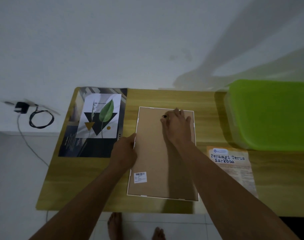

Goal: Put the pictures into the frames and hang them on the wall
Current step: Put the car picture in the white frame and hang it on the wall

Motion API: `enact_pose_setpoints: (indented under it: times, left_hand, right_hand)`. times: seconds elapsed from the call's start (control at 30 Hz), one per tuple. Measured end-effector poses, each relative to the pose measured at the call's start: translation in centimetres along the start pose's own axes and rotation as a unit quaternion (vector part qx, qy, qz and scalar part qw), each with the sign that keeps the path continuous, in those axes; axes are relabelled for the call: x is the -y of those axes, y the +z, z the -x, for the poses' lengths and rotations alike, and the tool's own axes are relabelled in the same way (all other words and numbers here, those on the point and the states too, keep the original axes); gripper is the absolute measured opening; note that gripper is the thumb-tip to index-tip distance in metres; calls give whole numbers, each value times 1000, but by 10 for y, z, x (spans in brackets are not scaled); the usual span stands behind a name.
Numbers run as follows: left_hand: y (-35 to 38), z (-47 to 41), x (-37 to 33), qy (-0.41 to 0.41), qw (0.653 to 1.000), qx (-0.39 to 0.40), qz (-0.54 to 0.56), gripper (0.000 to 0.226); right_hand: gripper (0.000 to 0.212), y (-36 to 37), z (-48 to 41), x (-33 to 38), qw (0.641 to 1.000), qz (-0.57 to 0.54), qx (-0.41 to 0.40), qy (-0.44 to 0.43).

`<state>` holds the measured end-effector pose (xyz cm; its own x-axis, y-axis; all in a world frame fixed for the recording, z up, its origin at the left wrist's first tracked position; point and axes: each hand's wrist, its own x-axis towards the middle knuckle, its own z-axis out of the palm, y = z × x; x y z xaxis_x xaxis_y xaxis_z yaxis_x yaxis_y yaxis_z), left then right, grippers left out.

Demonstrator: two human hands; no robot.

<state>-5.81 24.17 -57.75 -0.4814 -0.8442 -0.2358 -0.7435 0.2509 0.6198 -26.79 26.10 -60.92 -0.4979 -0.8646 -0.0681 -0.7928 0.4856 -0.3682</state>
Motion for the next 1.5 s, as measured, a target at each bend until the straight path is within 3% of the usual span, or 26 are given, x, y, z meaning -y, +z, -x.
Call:
enact_pose_setpoints:
  times: [0.53, 0.77, 1.07, 1.17, 1.33, 1.5]
  left_hand:
    - [6, 3, 6, -34, 999, -24, 22, 42]
    - [5, 2, 7, -57, 998, -23, 15, 35]
    - [2, 0, 3, -86, 994, -34, 66, 45]
    - [3, 0, -1, -88, 990, -60, 95, 29]
    - [9, -3, 0, -71, 991, -40, 104, 56]
    - [14, -9, -1, -100, 989, -69, 88, 63]
  right_hand:
    - [23, 5, -1, 17, 999, 5, -47, 3]
    - [32, 2, -2, 23, 1000, 9, -26, -9]
    - [39, -10, -3, 29, 1000, 7, 21, -13]
    - [41, -12, -1, 29, 999, 8, 39, -7]
    - [38, -12, 0, 28, 999, 12, 48, -13]
    - [30, -21, 2, 27, 997, -50, 45, -27]
